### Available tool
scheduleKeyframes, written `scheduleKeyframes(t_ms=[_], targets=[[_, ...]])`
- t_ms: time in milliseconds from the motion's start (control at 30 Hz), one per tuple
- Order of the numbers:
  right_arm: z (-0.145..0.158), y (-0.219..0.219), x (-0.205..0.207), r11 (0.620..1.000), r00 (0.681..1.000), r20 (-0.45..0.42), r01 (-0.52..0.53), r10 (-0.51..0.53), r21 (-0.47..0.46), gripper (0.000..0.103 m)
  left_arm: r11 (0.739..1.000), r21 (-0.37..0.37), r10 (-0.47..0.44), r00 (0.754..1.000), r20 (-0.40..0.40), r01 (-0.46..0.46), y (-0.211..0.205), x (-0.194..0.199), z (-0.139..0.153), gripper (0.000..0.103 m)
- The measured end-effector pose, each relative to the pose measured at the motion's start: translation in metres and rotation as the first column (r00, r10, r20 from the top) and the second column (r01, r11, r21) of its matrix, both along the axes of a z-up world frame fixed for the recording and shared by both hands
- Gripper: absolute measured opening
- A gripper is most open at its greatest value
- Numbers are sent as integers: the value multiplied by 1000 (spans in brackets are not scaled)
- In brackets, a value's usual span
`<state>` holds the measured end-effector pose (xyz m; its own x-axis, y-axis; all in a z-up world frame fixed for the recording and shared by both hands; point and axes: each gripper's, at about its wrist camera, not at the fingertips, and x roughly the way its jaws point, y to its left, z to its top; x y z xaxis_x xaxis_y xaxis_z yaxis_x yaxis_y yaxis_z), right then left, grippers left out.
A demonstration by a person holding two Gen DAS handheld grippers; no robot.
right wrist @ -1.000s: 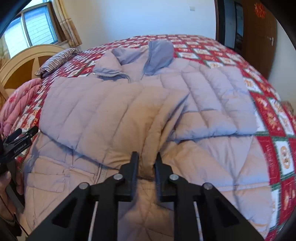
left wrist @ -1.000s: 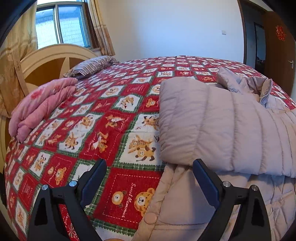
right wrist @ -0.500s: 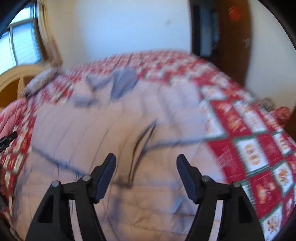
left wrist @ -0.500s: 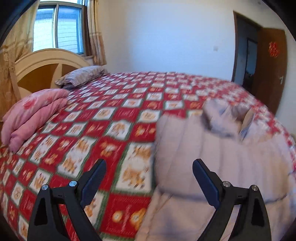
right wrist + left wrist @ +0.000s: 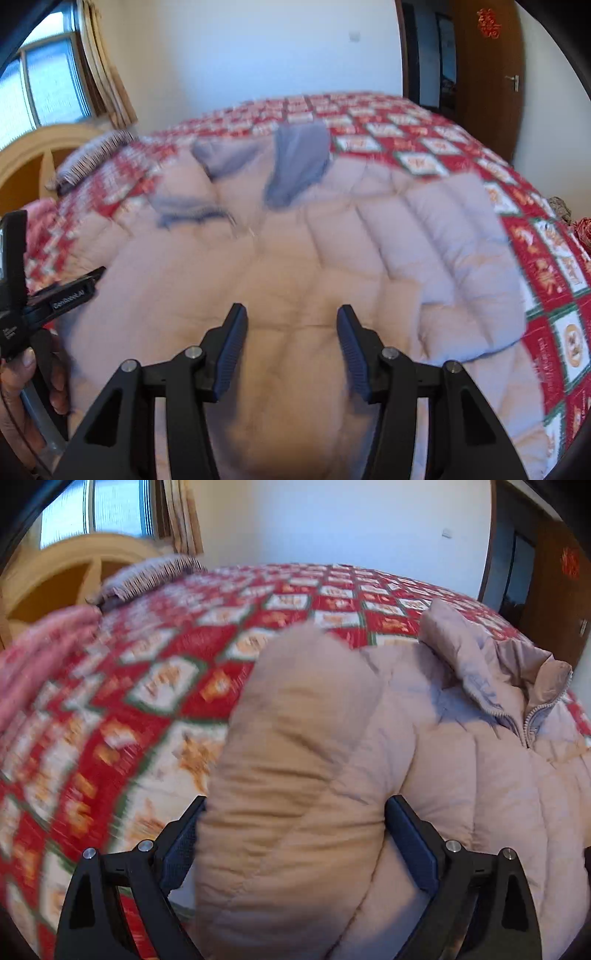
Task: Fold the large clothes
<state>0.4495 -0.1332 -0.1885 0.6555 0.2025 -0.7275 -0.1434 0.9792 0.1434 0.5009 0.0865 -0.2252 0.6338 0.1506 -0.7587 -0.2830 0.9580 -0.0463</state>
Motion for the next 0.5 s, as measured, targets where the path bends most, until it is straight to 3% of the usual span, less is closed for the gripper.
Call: scheduleKeyframes(t_ms=[167, 500], targets=[[-21, -6, -3, 1000, 1000, 4, -10, 10, -10, 53, 994, -104, 17, 1000, -6, -18, 11, -1, -10, 100], [-27, 2, -1, 998, 1000, 5, -9, 10, -59, 53, 998, -67, 21, 1000, -10, -22, 4, -3, -12, 102]])
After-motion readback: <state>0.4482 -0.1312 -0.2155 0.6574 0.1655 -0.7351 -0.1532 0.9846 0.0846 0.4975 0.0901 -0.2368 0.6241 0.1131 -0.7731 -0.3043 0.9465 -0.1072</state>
